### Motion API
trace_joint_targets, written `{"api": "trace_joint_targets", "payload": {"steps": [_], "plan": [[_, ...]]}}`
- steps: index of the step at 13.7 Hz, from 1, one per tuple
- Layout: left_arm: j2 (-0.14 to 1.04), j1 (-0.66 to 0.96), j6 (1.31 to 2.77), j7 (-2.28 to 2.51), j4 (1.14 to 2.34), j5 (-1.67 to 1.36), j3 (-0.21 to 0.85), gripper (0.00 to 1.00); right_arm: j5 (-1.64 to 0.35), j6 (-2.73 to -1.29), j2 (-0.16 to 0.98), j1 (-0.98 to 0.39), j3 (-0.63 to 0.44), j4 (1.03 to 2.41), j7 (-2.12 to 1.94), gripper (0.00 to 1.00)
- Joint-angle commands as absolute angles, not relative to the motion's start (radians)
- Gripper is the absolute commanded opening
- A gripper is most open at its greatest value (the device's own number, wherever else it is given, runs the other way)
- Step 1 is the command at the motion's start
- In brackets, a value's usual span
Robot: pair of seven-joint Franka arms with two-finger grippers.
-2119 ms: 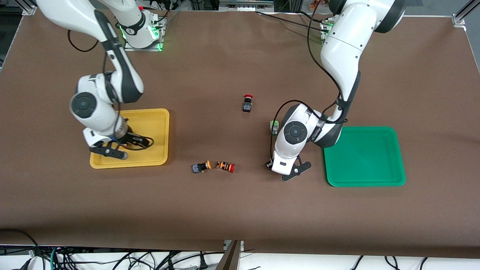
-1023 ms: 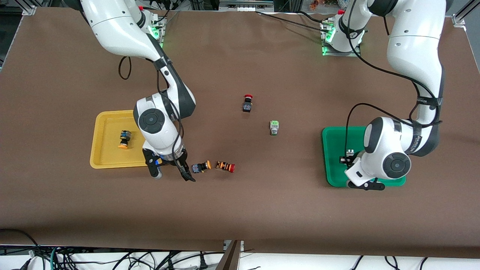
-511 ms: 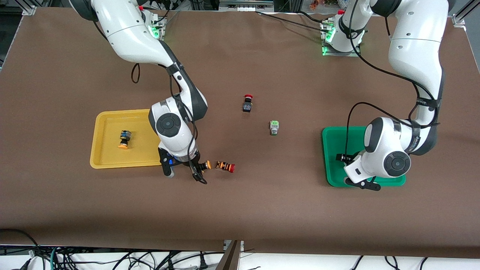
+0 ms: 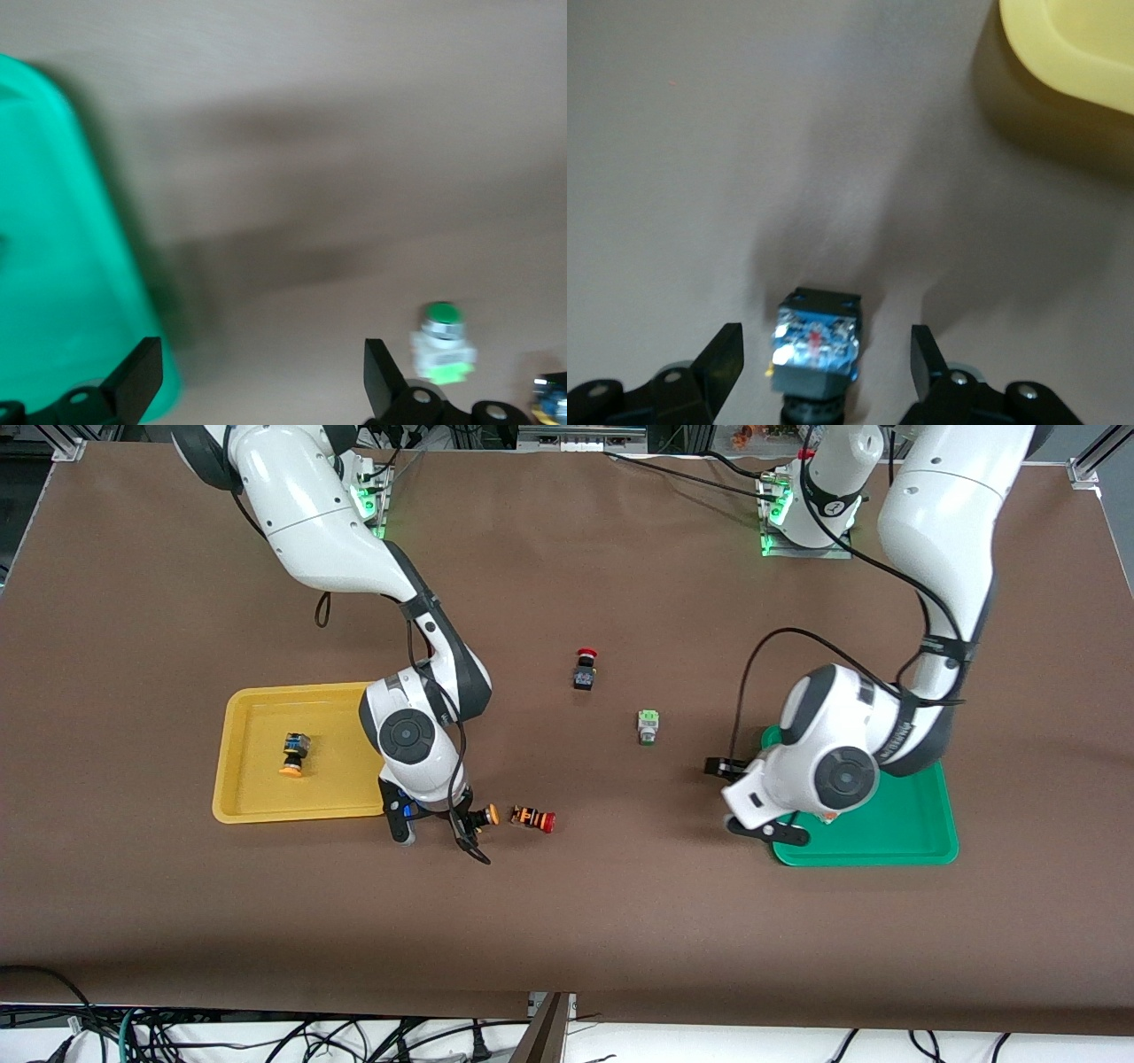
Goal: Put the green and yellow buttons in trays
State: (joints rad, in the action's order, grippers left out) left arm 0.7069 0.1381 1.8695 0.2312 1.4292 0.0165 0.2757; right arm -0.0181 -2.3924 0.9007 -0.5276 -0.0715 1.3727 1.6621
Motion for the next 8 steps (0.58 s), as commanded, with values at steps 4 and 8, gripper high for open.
{"api": "trace_joint_targets", "payload": {"steps": [4, 8], "plan": [[0.721, 0.291, 1.972, 0.446, 1.498, 0.017, 0.278, 1.0, -0.029, -2.41, 0.942, -0.531, -0.075, 1.339, 1.66, 0.64], [0.718, 0.317, 2.184, 0.448, 1.661, 0.018, 0.276, 1.0, -0.029, -2.407, 0.943, -0.528, -0.075, 1.339, 1.605, 0.05]]}}
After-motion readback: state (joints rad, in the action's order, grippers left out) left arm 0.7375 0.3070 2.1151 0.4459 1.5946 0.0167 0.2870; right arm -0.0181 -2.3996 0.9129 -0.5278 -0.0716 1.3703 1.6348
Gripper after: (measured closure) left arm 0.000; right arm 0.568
